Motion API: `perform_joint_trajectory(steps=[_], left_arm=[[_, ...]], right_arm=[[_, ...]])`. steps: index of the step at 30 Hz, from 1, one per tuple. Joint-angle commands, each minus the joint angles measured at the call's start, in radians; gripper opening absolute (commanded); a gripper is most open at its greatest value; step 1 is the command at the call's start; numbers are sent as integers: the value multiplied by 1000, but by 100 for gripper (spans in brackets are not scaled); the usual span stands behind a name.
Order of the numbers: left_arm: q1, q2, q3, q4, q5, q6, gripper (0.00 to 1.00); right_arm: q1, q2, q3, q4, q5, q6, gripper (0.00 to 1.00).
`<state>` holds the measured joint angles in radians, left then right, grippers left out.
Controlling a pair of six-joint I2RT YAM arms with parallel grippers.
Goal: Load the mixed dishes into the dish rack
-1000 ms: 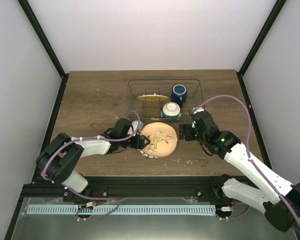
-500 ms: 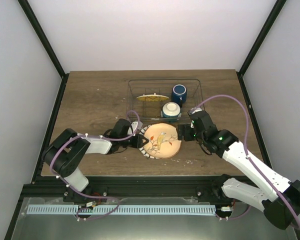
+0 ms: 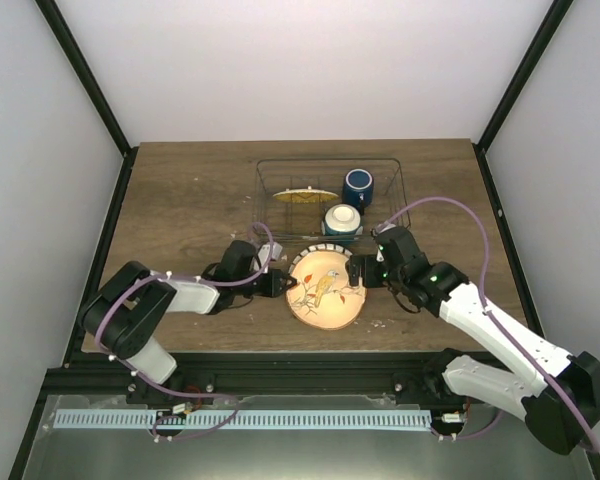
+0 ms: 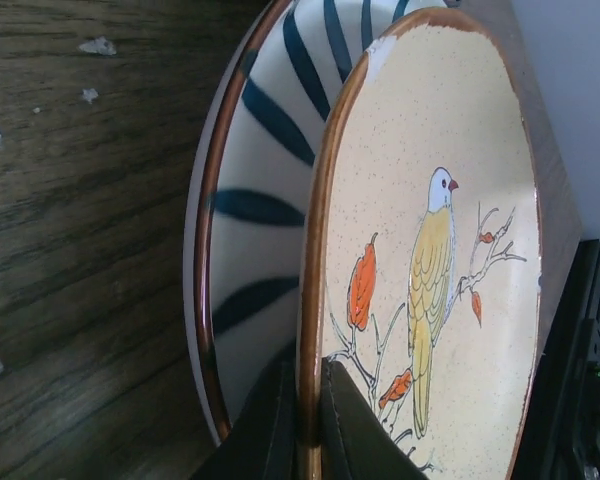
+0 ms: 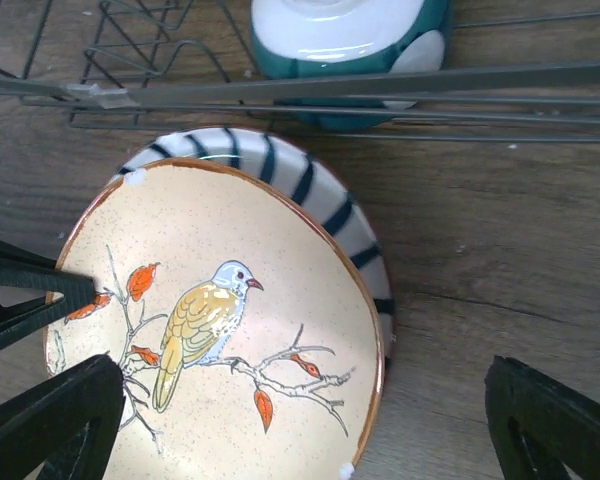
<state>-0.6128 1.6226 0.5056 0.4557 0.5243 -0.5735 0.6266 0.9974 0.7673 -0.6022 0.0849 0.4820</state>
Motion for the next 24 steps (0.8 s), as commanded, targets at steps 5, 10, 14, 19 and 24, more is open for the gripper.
perform_joint_trajectory(steps=[5,10,14,19,24], left_arm=[[10,-144,-60,-56,43,60,0],[28,-222,-76,-91,34,58,0],[30,-270,-84,-100,24,51,0],[33,-380,-96,-163,-3,39,0],[32,-508,-79,-267,-36,59,0]], right_arm=[[10,-8,-19,94,-85,45,100],[10,0,-23,85,-80,56,100],[9,-6,-33,88,-84,65,100],[10,-22,-63,112,-117,66,100],[10,-36,-126,200,-204,60,100]])
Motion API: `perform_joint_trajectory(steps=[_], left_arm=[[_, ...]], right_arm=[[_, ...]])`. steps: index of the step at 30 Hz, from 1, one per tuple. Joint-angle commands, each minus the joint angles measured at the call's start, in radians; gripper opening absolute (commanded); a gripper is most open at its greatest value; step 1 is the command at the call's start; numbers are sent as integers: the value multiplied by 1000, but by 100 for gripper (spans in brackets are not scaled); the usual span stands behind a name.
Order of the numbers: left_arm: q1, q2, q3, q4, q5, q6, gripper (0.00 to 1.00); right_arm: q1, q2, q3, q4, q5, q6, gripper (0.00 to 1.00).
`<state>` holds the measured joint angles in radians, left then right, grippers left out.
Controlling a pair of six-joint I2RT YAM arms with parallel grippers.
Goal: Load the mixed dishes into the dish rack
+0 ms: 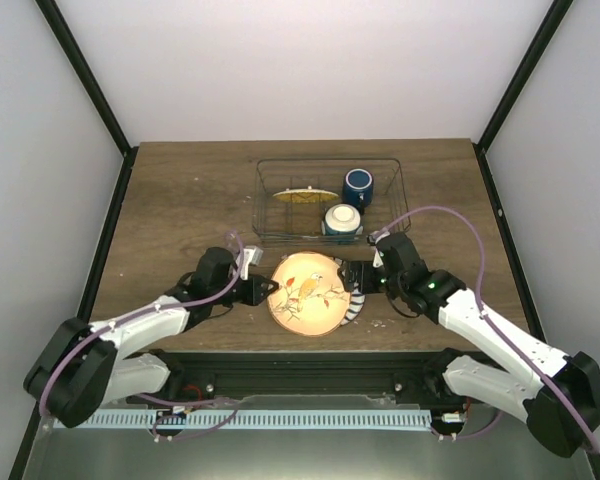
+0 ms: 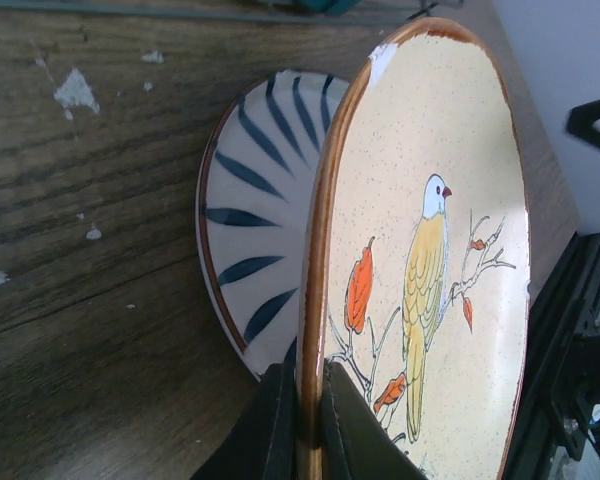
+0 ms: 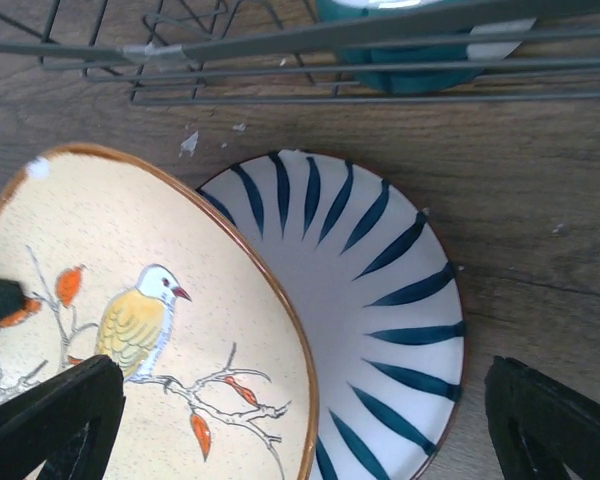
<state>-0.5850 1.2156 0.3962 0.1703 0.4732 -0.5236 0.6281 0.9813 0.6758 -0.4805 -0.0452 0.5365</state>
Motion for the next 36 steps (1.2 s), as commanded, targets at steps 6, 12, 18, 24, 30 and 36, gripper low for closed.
perform_joint_trajectory(steps=[6,12,18,24,30,36], left_arm=[[6,-178,39,-34,-11,7,0],[7,-258,42,-64,-3,-10,0],[7,-321,55,-98,19,-15,0],[8,-327,52,-92,52,-24,0],[8,-351,32,-65,59,-35,0],[7,-356,47,-77,52,-22,0]], right_arm=[[8,-1,-77,156,-171,-9,100],[8,-58,-226,404,-301,-32,100],[8,-35,-286,554,-380,-43,99],[8,17,-318,767,-515,-32,87],[9,100,-315,879,-654,-16,57],[9,135,-319,937,-729,7,33]])
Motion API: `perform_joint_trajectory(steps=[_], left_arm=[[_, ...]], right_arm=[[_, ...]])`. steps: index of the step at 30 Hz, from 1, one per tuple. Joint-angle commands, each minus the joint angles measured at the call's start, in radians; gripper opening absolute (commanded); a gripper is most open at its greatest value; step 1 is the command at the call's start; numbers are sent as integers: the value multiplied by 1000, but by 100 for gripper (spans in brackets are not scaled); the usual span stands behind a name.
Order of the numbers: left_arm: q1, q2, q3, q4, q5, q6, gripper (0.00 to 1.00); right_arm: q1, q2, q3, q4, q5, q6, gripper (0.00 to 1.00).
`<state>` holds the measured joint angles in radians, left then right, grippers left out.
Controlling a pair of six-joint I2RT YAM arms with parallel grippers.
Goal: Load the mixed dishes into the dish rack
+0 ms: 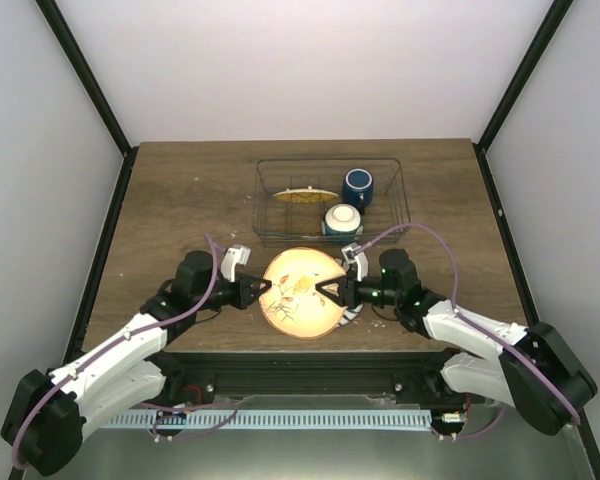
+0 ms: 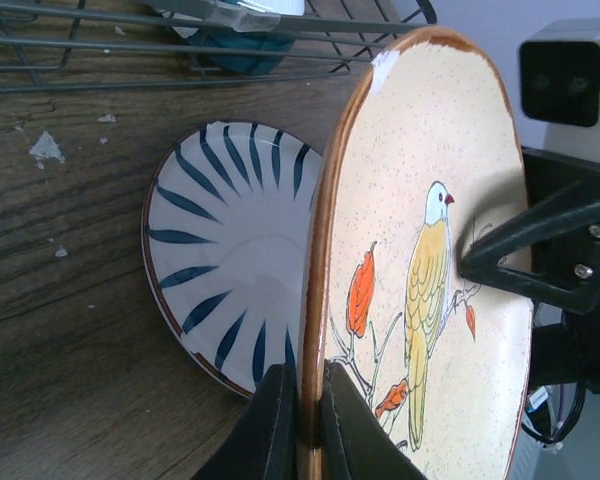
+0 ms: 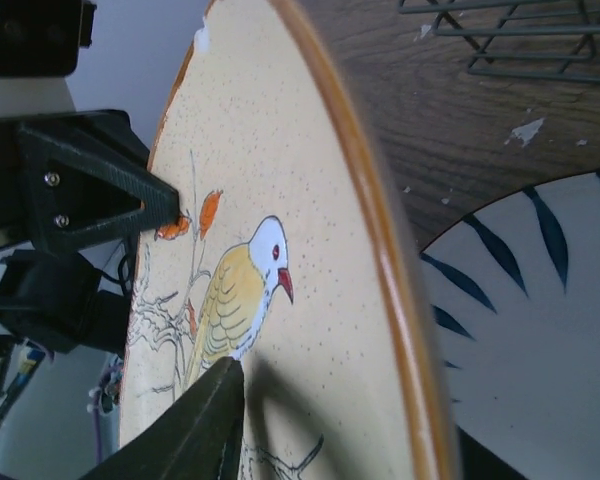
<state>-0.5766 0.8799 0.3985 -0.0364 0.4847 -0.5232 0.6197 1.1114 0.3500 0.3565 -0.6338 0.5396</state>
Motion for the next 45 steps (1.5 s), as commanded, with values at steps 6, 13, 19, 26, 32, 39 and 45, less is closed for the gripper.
perform_joint_trajectory(steps=[6,13,19,26,32,39,45], left_arm=[[-1,-5,41,140,37,-24,0],[-1,3,38,122,14,-8,6],[-1,13,38,44,-11,36,38],[-1,-48,30,-70,-99,54,69],[-2,-81,69,-215,-195,59,100],[-1,-89,62,-203,-178,39,100],[0,-73,52,-188,-168,46,100]], right_arm=[[18,-7,32,44,-145,-27,6],[19,2,78,-47,-115,-94,1],[18,11,179,-199,-53,-215,1],[19,11,318,-392,73,-359,1],[18,-30,421,-478,142,-517,1],[18,-95,519,-488,232,-718,1],[18,-138,509,-320,275,-919,1]])
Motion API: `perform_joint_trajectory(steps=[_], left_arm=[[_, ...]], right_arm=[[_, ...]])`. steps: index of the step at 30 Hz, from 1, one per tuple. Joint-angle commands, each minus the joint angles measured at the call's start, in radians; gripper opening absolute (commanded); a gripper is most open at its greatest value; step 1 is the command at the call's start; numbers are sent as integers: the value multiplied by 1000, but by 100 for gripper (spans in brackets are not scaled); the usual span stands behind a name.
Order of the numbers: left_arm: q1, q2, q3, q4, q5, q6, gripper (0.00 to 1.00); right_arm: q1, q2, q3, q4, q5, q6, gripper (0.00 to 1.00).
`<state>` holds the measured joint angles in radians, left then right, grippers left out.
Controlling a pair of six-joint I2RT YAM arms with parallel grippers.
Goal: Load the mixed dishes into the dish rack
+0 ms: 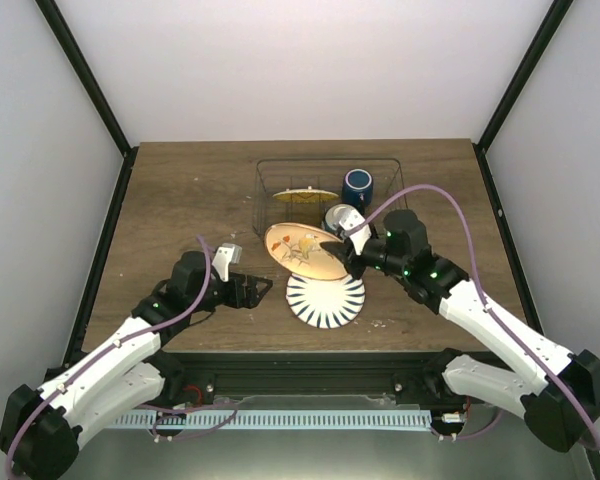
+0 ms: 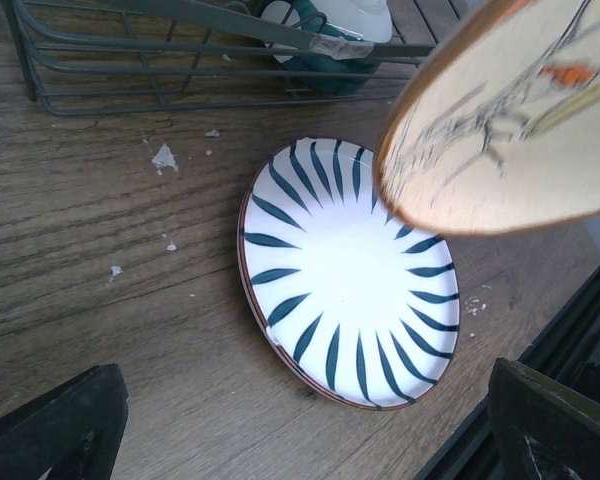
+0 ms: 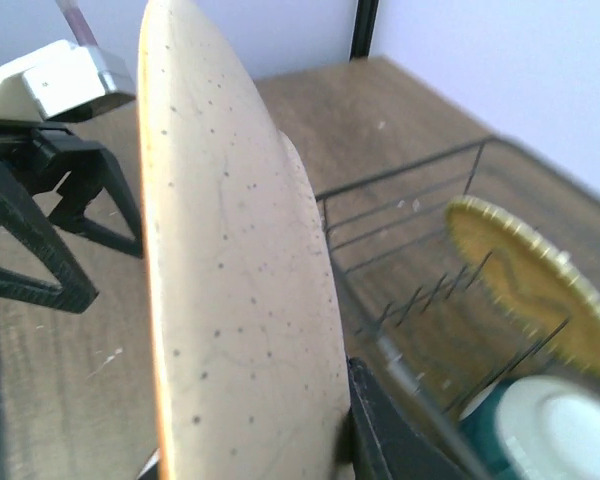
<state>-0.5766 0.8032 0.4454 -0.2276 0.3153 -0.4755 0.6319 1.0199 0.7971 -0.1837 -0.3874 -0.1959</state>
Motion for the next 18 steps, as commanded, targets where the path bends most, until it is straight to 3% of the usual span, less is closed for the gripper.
perform_joint_trajectory(steps=[1,11,18], left_arm=[[-1,3,1,8,3,-5,100],[-1,14,-14,34,17,-3,100],[0,15,-29,60,31,-9,100]], right_arm=[[6,-43,59,242,36,-226,1],[6,57,107,353,171,-615,1],[6,165,188,341,213,-769,1]])
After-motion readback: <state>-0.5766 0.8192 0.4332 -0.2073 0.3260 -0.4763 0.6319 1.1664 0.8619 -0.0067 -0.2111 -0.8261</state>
